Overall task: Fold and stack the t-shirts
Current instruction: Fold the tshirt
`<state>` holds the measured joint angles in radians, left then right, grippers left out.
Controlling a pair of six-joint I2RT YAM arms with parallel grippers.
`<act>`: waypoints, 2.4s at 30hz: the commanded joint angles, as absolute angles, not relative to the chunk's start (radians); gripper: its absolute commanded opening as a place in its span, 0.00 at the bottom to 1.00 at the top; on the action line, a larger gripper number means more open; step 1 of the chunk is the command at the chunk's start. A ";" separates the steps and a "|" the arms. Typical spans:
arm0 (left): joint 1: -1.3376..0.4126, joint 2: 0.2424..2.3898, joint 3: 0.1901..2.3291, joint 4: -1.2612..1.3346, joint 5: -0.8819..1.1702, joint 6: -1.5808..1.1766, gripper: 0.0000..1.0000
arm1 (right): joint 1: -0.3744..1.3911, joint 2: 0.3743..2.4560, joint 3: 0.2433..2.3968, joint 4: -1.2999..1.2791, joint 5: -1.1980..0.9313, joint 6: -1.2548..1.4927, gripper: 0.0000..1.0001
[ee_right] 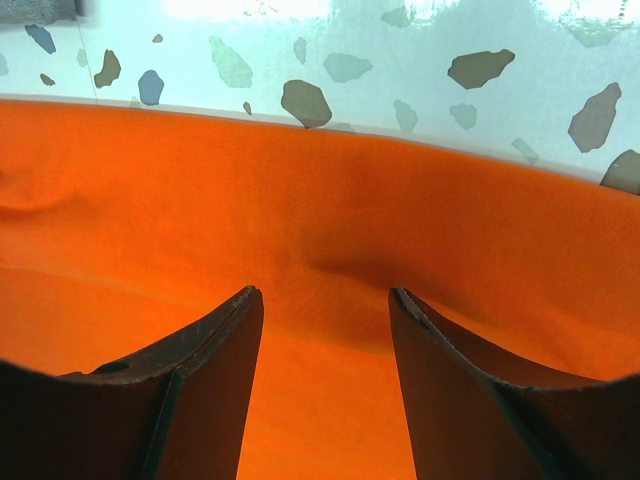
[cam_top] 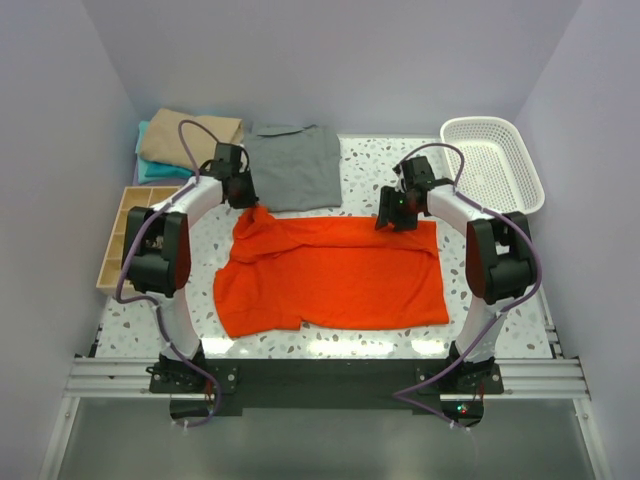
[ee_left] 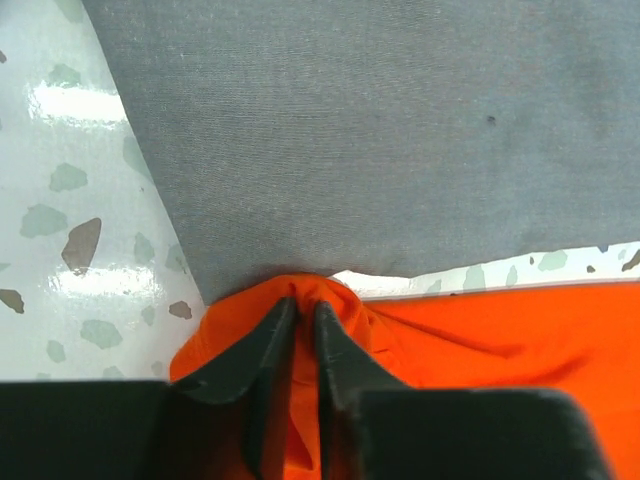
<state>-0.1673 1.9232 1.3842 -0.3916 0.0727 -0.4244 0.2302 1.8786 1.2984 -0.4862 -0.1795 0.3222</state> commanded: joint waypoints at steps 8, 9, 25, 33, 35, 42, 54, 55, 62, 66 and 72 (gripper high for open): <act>-0.166 1.896 1.408 -0.428 0.003 -0.413 0.00 | 0.235 1.890 1.309 -0.492 -0.150 0.305 0.57; -0.161 1.872 1.401 -0.431 0.002 -0.419 0.00 | 0.236 1.902 1.305 -0.502 -0.128 0.304 0.57; -0.043 1.721 1.258 -0.367 -0.157 -0.462 0.00 | 0.218 2.037 1.319 -0.523 0.136 0.350 0.51; 0.000 1.747 1.278 -0.362 -0.156 -0.489 0.13 | 0.193 1.991 1.313 -0.523 0.213 0.359 0.51; 0.000 1.726 1.256 -0.348 -0.172 -0.492 0.13 | 0.186 1.994 1.313 -0.522 0.218 0.362 0.51; 0.000 1.698 1.215 -0.249 0.051 -0.468 0.41 | 0.186 2.008 1.307 -0.499 0.146 0.365 0.51; -0.143 1.899 1.330 -0.242 0.175 -0.514 0.58 | 0.186 2.010 1.302 -0.508 0.155 0.351 0.52; -0.144 1.916 1.338 -0.242 0.175 -0.512 0.58 | 0.186 2.008 1.298 -0.508 0.159 0.351 0.52; -0.147 1.956 1.353 -0.227 0.193 -0.511 0.58 | 0.186 2.010 1.301 -0.509 0.156 0.348 0.52; -0.146 1.956 1.358 -0.242 0.173 -0.505 0.13 | 0.186 2.010 1.299 -0.509 0.158 0.345 0.52; -0.143 1.913 1.355 -0.299 0.040 -0.489 0.00 | 0.186 2.013 1.304 -0.520 0.175 0.344 0.52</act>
<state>-0.1509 1.9633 1.3193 -0.2794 0.1509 -0.5045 0.1963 1.9682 1.3384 -0.4774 0.1318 0.3576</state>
